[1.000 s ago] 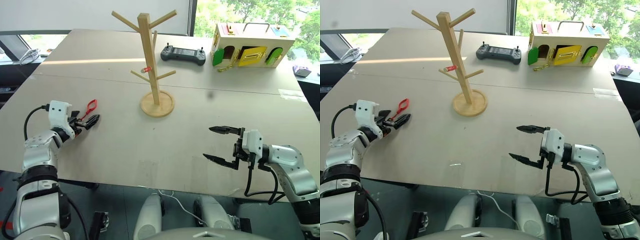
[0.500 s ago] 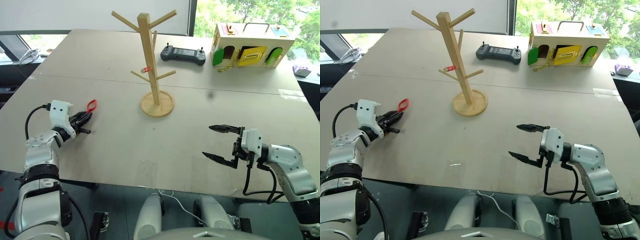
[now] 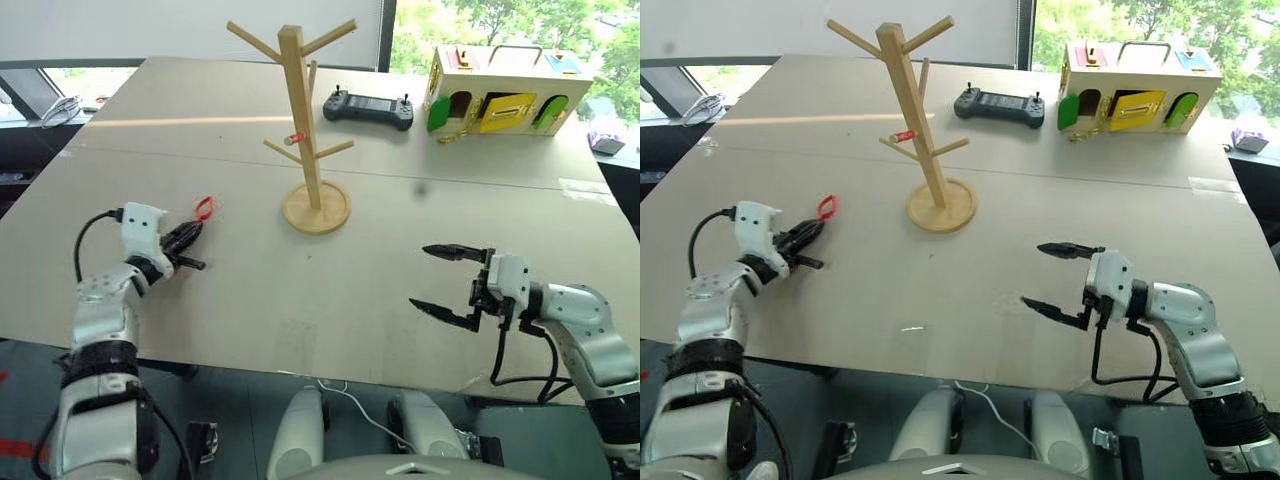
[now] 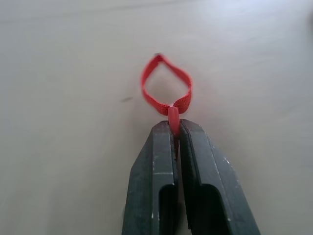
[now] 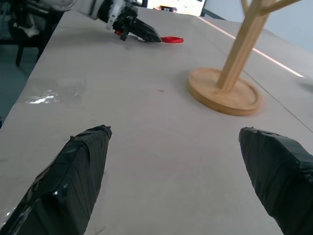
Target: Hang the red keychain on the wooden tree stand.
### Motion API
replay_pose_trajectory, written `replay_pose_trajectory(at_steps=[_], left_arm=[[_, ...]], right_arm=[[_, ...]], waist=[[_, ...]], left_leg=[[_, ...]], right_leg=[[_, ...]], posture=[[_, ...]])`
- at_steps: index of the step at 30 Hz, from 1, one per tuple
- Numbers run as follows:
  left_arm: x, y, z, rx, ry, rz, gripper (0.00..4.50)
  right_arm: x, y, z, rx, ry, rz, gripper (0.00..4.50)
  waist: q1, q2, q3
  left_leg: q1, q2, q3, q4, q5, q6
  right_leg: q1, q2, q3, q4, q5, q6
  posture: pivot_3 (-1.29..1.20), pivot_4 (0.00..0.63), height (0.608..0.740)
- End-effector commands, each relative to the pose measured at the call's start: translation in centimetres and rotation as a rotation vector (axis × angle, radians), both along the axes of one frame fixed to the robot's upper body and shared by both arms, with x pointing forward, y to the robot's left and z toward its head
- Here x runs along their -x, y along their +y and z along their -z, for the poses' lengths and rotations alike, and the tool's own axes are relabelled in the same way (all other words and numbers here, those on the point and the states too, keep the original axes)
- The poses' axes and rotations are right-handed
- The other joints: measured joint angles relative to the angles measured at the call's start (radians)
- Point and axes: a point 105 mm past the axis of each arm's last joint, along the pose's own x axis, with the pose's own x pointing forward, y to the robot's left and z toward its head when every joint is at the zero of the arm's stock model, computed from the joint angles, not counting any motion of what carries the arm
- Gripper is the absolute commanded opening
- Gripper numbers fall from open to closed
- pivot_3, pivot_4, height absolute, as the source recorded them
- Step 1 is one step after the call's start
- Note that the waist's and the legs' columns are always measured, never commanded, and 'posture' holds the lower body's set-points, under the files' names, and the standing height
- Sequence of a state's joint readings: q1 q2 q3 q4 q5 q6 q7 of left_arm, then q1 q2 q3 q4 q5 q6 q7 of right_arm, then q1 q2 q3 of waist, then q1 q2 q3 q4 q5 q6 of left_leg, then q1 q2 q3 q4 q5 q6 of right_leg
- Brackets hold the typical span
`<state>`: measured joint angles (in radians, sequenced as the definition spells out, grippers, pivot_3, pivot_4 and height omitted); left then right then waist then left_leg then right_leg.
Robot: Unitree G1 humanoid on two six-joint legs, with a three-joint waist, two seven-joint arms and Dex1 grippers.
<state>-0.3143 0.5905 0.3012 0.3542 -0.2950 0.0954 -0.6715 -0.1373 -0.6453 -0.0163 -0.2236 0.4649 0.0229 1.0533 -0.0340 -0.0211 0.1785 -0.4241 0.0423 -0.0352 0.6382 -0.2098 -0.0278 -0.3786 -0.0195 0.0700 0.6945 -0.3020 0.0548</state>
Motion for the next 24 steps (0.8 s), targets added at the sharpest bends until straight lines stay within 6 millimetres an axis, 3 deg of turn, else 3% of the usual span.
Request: replay_pose_trajectory(at_steps=[1,7,12,24], left_arm=[[1.2,-4.6,-4.4,-0.004,-0.182,0.077,0.08],[3.2,-11.1,-7.5,0.051,-0.349,0.151,0.08],[4.9,-14.8,-9.7,0.115,-0.498,0.180,0.08],[8.4,-14.3,-12.2,0.160,-0.666,0.034,0.08]], right_arm=[[0.1,-1.7,-5.4,-0.066,-0.049,0.010,4.50],[0.0,-4.3,-10.5,-0.102,0.005,0.012,4.50],[-0.6,-5.7,-11.7,-0.062,0.008,0.045,4.50],[-1.2,-6.4,-10.2,-0.008,0.005,0.075,4.50]], waist=[[0.001,0.000,0.000],[0.002,0.000,0.000],[0.002,0.000,0.000],[0.001,0.000,0.000]], left_leg=[[0.000,0.000,0.000,0.000,0.000,0.000],[0.001,-0.001,-0.001,0.001,0.000,0.000],[0.001,-0.001,0.000,0.001,0.000,0.000],[0.000,-0.001,0.000,0.002,0.000,0.001]], right_leg=[[0.000,0.000,0.000,0.000,0.000,0.000],[0.002,0.001,0.000,0.000,0.000,0.000],[0.002,0.001,0.001,-0.001,0.000,0.000],[0.001,0.002,0.001,-0.001,0.000,0.000]], posture=[[0.00,0.150,0.740],[0.00,0.150,0.740],[0.00,0.150,0.740],[0.00,0.150,0.740]])
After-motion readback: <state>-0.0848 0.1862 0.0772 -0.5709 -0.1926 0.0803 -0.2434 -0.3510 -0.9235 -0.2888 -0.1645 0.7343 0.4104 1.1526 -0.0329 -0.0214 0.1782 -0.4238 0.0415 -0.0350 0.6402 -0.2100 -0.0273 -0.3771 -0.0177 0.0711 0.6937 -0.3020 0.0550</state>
